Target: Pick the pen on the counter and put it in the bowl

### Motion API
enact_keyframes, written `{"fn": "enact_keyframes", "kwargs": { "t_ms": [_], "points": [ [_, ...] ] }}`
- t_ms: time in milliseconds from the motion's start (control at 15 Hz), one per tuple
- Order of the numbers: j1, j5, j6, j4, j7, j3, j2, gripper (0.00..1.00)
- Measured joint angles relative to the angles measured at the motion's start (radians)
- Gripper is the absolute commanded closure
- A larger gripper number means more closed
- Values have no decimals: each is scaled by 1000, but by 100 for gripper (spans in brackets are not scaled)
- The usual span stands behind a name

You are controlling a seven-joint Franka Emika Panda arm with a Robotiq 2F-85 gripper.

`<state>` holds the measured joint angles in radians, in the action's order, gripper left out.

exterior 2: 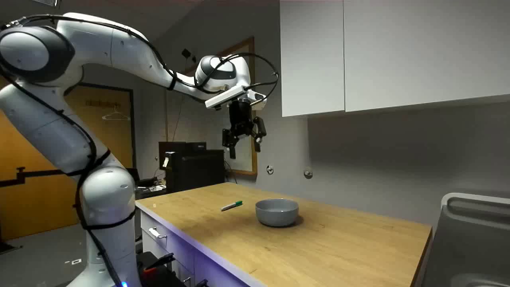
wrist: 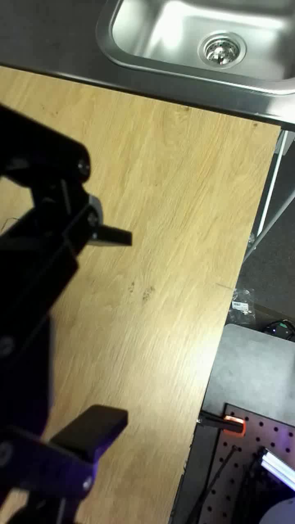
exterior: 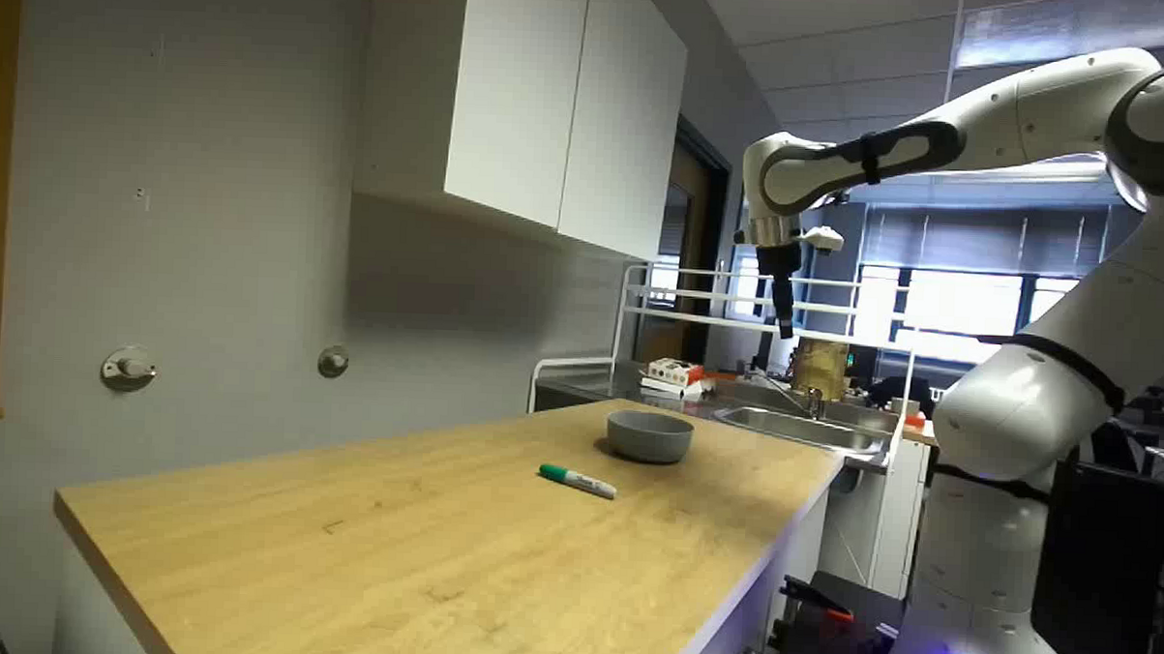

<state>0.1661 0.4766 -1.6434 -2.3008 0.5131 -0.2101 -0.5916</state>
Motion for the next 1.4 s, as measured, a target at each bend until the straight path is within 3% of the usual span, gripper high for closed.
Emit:
{"fn": "enact_keyframes", "kwargs": {
  "t_ms": [933,1400],
  "points": [
    [-17,0,-1,4,-2,-4,13,0],
    [-122,-32,-5,123,-3,26,219,0]
  ]
}}
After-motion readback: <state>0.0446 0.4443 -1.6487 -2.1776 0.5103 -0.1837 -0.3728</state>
